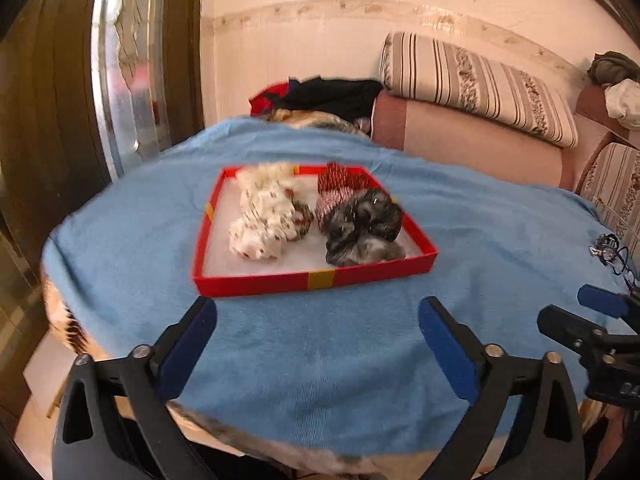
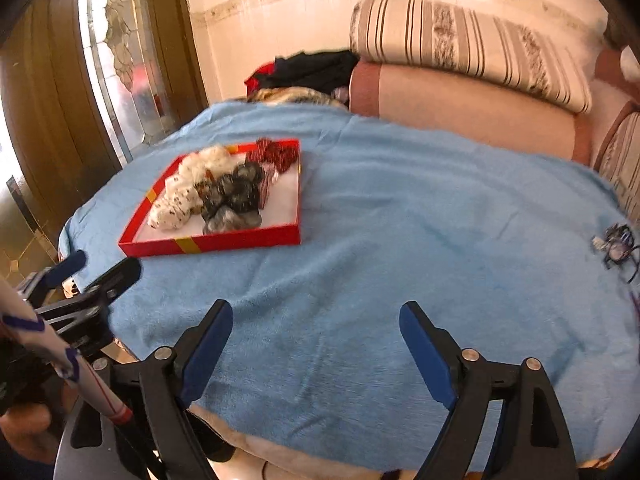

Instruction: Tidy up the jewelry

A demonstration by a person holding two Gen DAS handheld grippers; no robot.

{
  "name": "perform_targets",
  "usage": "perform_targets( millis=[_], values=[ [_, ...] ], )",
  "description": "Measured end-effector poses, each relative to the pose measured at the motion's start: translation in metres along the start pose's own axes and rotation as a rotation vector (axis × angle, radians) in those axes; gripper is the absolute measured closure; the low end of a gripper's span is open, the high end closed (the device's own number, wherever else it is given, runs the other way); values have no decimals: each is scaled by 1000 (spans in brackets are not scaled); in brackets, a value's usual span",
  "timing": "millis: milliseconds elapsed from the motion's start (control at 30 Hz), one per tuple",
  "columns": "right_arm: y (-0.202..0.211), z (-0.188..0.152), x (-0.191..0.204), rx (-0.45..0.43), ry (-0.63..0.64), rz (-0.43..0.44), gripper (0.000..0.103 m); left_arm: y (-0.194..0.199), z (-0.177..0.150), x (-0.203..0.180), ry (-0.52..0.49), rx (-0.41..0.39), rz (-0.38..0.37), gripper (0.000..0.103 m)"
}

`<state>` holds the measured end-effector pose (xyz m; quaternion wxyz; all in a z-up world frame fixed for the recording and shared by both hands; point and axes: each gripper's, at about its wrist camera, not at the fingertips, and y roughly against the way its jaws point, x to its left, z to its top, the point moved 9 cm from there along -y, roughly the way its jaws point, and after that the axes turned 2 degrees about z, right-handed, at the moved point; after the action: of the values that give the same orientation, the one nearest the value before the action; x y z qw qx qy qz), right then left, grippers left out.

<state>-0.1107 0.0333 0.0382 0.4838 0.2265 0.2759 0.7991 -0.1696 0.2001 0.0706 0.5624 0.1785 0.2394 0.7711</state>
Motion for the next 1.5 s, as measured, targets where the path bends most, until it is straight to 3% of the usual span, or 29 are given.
perform_targets(
  millis=[167,333,500,600,833,1067,1333,1500],
  values=[
    [30,0,-3,-42,28,-68,13,47,14,2,-4,-53,68,0],
    [66,-1,-2,-102,69,-116,10,64,20,3,-40,-58,156,0],
    [79,-4,-5,-119,100,-196,10,58,11,2,-2,-45,115,0],
    [75,-9,-2,-105,125,-227,10,49,4,8,48,-43,152,0],
    [52,-19,11,-68,215,-259,10,21,-8,19,161,-11,155,0],
    [25,-25,18,-30,235,-221,10,-7,-23,6,100,75,164,0],
    [-5,-37,14,23,214,-175,10,-36,-36,2,127,177,148,0],
    [-13,-37,7,33,195,-168,10,-49,-34,-10,62,196,148,0]
  ],
)
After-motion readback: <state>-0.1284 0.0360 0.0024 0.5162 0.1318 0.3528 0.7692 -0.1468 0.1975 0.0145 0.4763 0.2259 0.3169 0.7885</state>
